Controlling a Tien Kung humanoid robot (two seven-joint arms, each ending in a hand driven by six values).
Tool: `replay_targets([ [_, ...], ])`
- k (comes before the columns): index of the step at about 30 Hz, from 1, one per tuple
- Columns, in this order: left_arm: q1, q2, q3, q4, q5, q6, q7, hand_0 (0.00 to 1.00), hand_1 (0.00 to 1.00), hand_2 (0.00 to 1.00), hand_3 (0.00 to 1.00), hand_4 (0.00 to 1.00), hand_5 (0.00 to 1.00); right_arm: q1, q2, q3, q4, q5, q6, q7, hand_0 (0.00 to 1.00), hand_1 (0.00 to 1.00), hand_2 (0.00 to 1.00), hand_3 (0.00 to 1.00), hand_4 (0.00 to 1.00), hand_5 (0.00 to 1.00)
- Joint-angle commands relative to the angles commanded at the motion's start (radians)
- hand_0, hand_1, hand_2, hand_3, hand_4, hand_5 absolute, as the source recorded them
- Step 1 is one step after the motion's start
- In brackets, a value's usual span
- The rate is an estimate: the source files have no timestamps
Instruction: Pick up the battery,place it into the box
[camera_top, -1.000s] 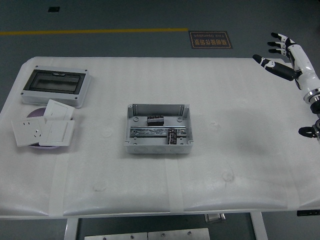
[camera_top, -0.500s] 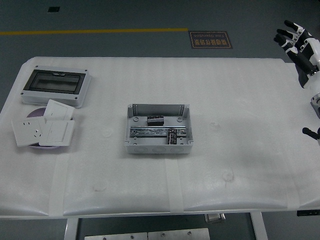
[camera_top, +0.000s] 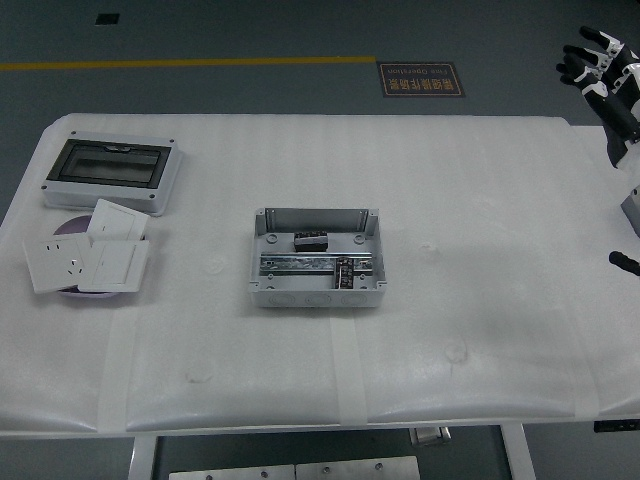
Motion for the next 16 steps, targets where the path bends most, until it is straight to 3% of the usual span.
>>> replay_targets([
  [7, -0.002, 0.006, 0.017, 0.000, -0.023, 0.002, -0.004, 0.682, 0.677, 0.578, 0.663, 0.698, 0.337, -0.013, 0.005, 0.016, 0.003, -0.030, 0.000, -0.004, 0.762, 0.707, 0.770, 0.870, 0.875, 0.463],
  [11, -0.003, 0.002, 0.026, 0.000, 0.004, -0.008, 0.004, 0.682, 0.678, 0.587, 0.664, 0.698, 0.336, 0.004, -0.037, -0.005, -0.002, -0.072, -0.021, -0.011, 0.762, 0.711, 0.775, 0.901, 0.873, 0.459],
  [16, 0.003, 0.003, -0.010, 0.000, 0.082, -0.019, 0.021, 0.682, 0.678, 0.587, 0.664, 0.698, 0.336, 0.038, -0.092, -0.037, -0.006, -0.155, -0.048, -0.025, 0.762, 0.711, 0.775, 0.901, 0.873, 0.459],
])
